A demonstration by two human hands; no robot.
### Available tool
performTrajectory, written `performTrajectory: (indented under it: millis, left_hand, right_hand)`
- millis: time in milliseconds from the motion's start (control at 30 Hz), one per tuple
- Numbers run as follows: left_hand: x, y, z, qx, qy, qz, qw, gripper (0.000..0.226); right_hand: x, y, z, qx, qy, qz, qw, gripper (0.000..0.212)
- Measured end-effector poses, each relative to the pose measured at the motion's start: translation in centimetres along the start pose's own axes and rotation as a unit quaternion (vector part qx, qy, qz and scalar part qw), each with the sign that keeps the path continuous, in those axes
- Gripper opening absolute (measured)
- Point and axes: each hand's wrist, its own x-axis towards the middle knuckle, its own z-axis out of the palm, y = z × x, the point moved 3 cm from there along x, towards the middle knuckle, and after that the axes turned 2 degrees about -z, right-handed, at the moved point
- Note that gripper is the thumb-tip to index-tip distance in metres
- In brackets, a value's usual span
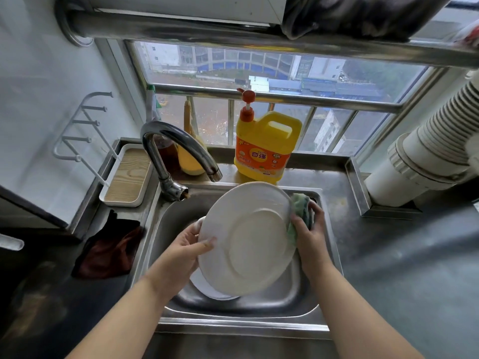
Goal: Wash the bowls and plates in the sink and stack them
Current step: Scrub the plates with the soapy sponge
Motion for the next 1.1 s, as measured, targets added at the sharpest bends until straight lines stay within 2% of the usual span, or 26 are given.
performTrajectory:
  millis: [100,167,233,333,400,500,567,733,800,867,933,1000,1033,1100]
  left_hand:
    - [0.8,1.2,0.6,0.081,-0.003,-0.02,0.996,0.038]
    - [1.5,2.0,1.8,0.138,0.001,-0.001,0.99,0.037]
    - [2.0,2.2,2.5,0.168,0.027,0.027,0.985,0.034]
    - [1.8,1.8,2.8,0.164,0.069,0.057,0.982,0.022]
    - [1.3,1.1,2.8,0.139,0.092,0.061,0.984,0.022]
    - [0.6,0.3,2.4,0.101,0.13,0.064,0.984,0.026]
    - [0.3,0.1,2.4,0.093,0.144,0.067,0.983,0.03]
    - [0.3,0.3,2.5,0.081,0.168,0.066,0.98,0.031]
    - [0.2,0.4,2.5,0.082,0.167,0.069,0.98,0.028]
    - [0.0,0.5,2.4,0.073,0.176,0.077,0.979,0.028]
    - [-0.2,0.6,2.4,0.067,0.189,0.084,0.976,0.03]
    - [-0.1,0.7,2.4,0.074,0.194,0.092,0.974,0.031]
    - [-0.1,0.8,2.4,0.081,0.196,0.096,0.973,0.031]
    - [0.1,0.9,2.4,0.091,0.2,0.102,0.97,0.03]
  right_hand:
    - [-0.2,-2.4,1.5,-0.126,-0.111,-0.102,0.981,0.047]
    - [-0.6,-3.2,3.1,-0.242,-0.15,-0.173,0.943,0.051]
    - [-1.1,-3.6,4.7,-0.311,-0.153,-0.213,0.914,0.054]
    - [-1.9,-3.4,6.0,-0.34,-0.128,-0.225,0.904,0.054]
    - [-1.6,-2.8,5.9,-0.359,-0.088,-0.212,0.905,0.051]
    - [-0.5,-2.1,4.9,-0.373,-0.033,-0.122,0.919,0.048]
    - [-0.5,-1.8,4.7,-0.397,-0.021,-0.1,0.912,0.049]
    - [-4.1,-2.4,7.5,-0.418,-0.064,-0.216,0.88,0.058]
    - [-4.1,-2.3,7.7,-0.423,-0.068,-0.238,0.872,0.058]
    - [-2.7,-2.1,6.9,-0.414,-0.059,-0.197,0.887,0.052]
    - [-0.9,-1.8,5.5,-0.394,-0.031,-0.105,0.913,0.046]
    - [-0.2,-1.5,4.7,-0.388,-0.013,-0.029,0.921,0.046]
    - [-0.4,-1.6,4.8,-0.389,-0.011,-0.026,0.921,0.046]
    - [-1.8,-2.2,5.8,-0.382,-0.018,-0.081,0.92,0.046]
